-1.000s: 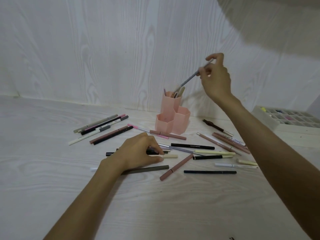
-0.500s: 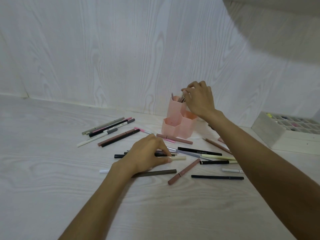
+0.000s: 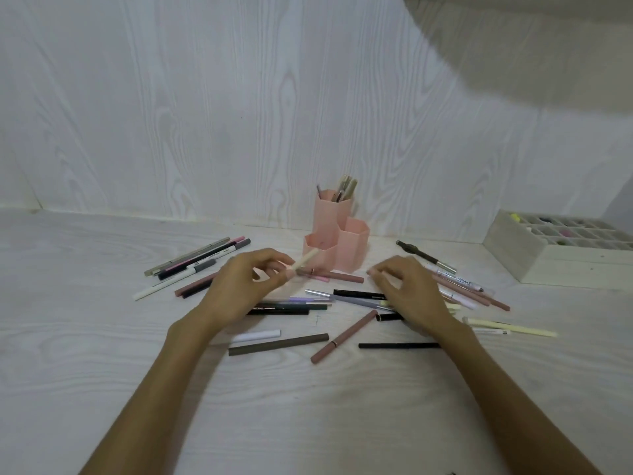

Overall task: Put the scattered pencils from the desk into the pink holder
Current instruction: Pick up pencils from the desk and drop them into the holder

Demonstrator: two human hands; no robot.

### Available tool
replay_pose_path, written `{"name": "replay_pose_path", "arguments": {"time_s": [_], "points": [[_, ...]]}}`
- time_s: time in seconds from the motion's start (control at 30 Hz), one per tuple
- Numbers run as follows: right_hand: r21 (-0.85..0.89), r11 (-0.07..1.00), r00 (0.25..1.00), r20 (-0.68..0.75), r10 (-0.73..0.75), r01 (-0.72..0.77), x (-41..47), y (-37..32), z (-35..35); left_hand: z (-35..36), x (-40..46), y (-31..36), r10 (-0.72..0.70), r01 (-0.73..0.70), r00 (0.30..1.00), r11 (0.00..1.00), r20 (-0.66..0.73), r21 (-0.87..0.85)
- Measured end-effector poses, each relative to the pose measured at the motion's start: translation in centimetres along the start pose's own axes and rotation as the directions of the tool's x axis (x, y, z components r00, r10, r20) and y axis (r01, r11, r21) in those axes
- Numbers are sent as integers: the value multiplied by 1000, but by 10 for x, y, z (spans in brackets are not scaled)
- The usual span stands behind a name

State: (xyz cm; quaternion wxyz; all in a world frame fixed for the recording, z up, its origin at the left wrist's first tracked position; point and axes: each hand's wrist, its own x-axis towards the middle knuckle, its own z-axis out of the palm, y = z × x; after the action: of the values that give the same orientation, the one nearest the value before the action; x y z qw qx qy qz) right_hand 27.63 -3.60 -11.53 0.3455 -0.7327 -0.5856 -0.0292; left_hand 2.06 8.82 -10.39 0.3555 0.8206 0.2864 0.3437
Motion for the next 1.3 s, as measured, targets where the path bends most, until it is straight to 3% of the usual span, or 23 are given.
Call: {"name": "replay_pose_path", "arguments": {"time_s": [0.13,0.33,0.53,0.73,0.9,1.03,1.3], "points": [[-19,999,993,119,-24,27,-7,19,7,-14,3,9,-33,22,990,997,-137,-80],[-48,997,995,77,-63,67,-9,23,12,-37,37,62,3,-71,942,979,-337,-192],[-23,998,994,92,-59,61,-9,23,12,-24,99,113,142,-196,848,979,-510,-53],[69,997,988,146,-41,31,-11,25,5,12,128,104,254,-137,829,956,-498,260],[230,971,979,202,17,-64,-9,29,-2,24,141,92,226,-63,871,932,-437,357],[222,973,981,193,24,-67,-8,30,0,33,144,83,175,-14,917,912,-357,410],[216,974,985,168,28,-65,-8,27,-1,38,155,72,169,51,937,801,-307,597]]}}
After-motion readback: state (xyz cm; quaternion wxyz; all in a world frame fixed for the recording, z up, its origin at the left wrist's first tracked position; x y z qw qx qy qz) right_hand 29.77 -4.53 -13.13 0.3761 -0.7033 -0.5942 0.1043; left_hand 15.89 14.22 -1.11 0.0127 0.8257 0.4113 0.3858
